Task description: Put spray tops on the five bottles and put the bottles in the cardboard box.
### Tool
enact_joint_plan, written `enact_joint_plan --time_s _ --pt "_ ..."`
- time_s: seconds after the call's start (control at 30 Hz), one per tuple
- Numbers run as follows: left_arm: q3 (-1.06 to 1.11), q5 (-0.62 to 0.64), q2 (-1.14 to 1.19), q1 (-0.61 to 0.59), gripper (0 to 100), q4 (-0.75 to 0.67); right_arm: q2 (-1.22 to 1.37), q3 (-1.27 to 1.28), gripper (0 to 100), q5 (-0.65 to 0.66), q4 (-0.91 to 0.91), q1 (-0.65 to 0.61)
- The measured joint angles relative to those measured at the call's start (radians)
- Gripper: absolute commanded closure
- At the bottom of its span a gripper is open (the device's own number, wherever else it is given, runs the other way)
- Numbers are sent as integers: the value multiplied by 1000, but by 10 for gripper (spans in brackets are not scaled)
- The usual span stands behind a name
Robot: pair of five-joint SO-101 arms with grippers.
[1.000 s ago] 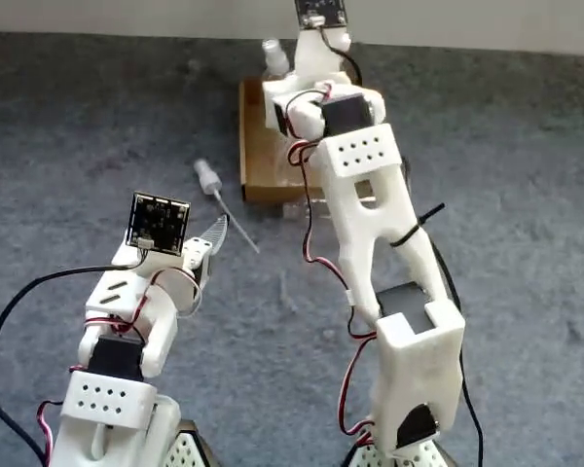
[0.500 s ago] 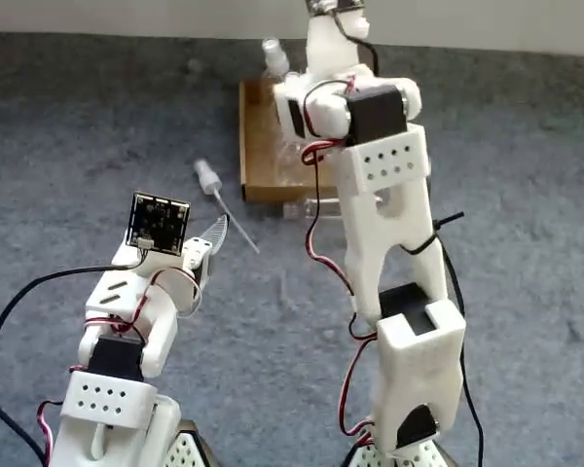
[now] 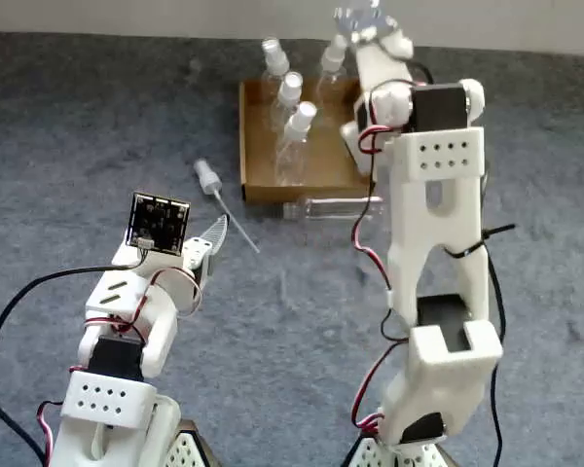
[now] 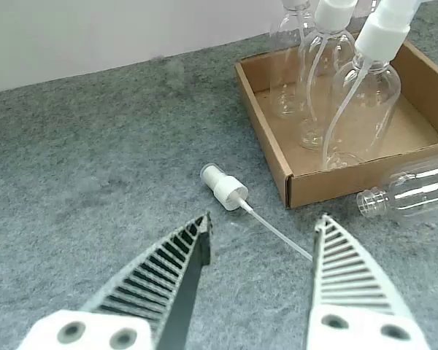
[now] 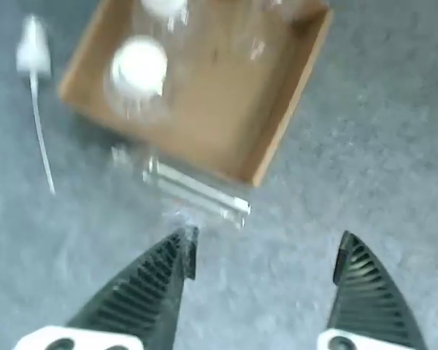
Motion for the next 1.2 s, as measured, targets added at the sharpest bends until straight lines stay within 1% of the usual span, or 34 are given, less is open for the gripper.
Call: enact_joint_plan --time_s 0.07,0.13,0.33,0.5,0.6,0.87,1.0,1.2 --pt "0 0 0 0 829 0 -18 124 742 63 -8 3" --pt "0 0 0 0 829 0 -20 247 742 61 -86 0" --pt "0 0 0 0 829 0 -20 517 742 -74 -434 25" --pt "0 -21 0 0 829 0 -20 628 742 -209 -605 18" --pt "0 -21 0 0 829 0 -20 674 742 -275 -652 23" --pt "0 -21 0 0 829 0 -20 732 742 -354 -672 21" --pt "0 -21 0 0 829 0 -20 733 742 -373 -690 18" --pt "0 -21 0 0 829 0 -25 836 742 -374 -783 20"
